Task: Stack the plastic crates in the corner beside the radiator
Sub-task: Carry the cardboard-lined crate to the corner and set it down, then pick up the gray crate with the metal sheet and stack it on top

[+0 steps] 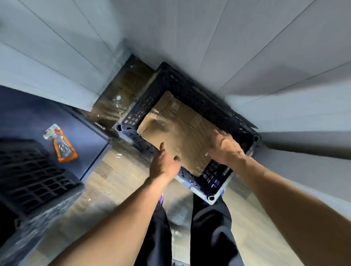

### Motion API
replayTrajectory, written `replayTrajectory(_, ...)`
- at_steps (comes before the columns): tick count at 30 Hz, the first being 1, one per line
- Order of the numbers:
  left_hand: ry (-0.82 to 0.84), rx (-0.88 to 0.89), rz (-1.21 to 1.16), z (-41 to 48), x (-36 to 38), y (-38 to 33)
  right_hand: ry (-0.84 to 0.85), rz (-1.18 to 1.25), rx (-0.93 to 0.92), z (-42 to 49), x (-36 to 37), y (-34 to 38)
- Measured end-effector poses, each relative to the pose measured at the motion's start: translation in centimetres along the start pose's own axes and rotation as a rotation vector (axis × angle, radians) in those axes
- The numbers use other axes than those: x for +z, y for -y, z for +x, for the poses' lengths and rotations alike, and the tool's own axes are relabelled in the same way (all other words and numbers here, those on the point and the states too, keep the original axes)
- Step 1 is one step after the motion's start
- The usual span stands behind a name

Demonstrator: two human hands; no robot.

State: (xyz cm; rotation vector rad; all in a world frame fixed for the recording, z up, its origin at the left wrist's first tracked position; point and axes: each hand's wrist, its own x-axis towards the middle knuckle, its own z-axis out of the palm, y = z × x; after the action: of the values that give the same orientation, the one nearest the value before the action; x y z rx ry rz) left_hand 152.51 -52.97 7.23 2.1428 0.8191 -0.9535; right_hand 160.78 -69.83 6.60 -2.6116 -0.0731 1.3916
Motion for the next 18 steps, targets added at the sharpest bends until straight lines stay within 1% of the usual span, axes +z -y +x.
replayTrajectory(2, 0.01, 0.041, 0.035, -1.0, -0.8, 0.2, -0.005, 0.044, 0.005, -1.8, 0.6, 0.4)
replayTrajectory(6, 0.051, 0.112, 0.144, -2.7, -2.1, 1.3, -0.044, 0.186, 0.073, -4.8, 2.8, 1.2)
replayTrajectory(9, 0.074, 0.137, 0.211, -3.6, -2.4, 2.2, -0.093, 0.259, 0.083, -7.1, 4.7, 1.5)
replayTrajectory(12, 0.12, 0.16, 0.261, -4.8, -1.5, 2.8, -0.115, 0.358, 0.091, -9.7, 6.8, 1.2)
replayTrajectory(14, 0.159, 0.211, 0.306, -5.8, -0.4, 3.0, -0.13, 0.393, 0.097, -11.2, 8.3, 0.6)
replayTrajectory(18, 0.252, 0.31, 0.446, -8.8, 2.9, 3.7, -0.158, 0.474, 0.168, -14.7, 11.4, -2.2)
